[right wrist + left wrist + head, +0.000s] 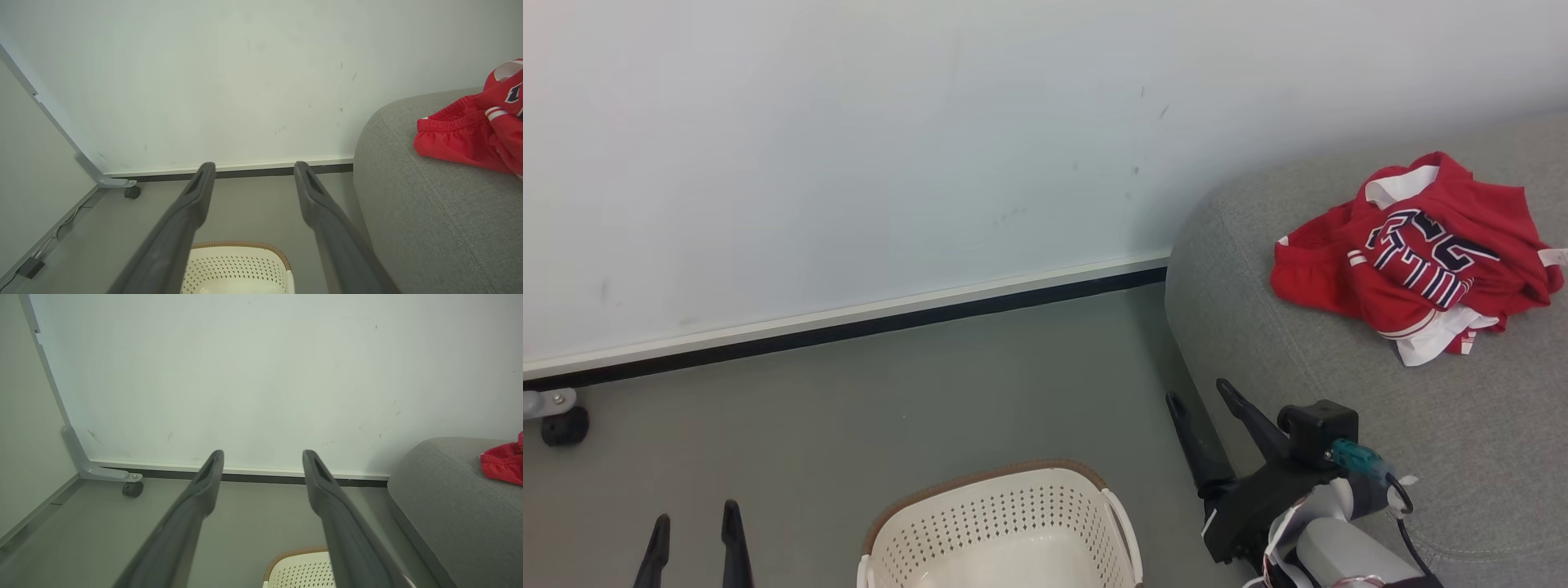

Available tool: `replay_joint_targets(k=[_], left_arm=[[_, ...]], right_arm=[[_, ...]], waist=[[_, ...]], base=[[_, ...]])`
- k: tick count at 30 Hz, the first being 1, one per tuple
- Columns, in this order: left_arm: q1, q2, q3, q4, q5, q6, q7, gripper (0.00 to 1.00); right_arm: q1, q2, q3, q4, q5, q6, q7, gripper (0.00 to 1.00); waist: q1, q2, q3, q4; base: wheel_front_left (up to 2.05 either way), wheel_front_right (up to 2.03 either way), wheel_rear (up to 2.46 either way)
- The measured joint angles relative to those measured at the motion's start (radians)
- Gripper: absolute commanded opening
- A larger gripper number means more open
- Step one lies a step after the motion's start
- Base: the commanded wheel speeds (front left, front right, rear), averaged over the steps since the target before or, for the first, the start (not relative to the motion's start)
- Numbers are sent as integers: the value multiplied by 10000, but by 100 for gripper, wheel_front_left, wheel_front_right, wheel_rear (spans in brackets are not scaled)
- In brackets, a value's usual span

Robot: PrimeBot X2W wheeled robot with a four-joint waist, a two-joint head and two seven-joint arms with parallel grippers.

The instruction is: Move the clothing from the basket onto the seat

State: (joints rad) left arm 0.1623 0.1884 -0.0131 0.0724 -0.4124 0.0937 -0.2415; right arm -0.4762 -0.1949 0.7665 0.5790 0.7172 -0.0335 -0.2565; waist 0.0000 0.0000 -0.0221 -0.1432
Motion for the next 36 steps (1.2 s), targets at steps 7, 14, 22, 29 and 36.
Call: replay_joint_targets(k=[7, 14, 22, 29, 36], left_arm=[[294, -67, 35, -320, 98, 44, -27, 100], [524, -92, 75, -539, 447, 121, -75, 100], [880, -104, 146, -690, 602, 134, -79, 100], [879, -104, 113, -759, 709, 176, -79, 100], [872, -98, 115, -748, 913, 207, -79, 100]], right_arm=[[870, -253, -476, -1170, -357, -502, 0, 100], [1755, -546, -878, -2203, -811, -732, 0, 100], [2496, -692, -1429, -3047, -1126, -825, 0, 100], [2847, -692, -1764, -3517, -1511, -897, 0, 100], [3074, -677, -2123, -3856, -1743, -907, -2, 100]], waist=[[0, 0, -18, 23], [0, 0, -32, 67], [0, 0, -32, 101], [0, 0, 1, 136], [1, 0, 33, 184]], base=[[0, 0, 0], [0, 0, 0], [0, 0, 0], [0, 0, 0], [0, 0, 0]])
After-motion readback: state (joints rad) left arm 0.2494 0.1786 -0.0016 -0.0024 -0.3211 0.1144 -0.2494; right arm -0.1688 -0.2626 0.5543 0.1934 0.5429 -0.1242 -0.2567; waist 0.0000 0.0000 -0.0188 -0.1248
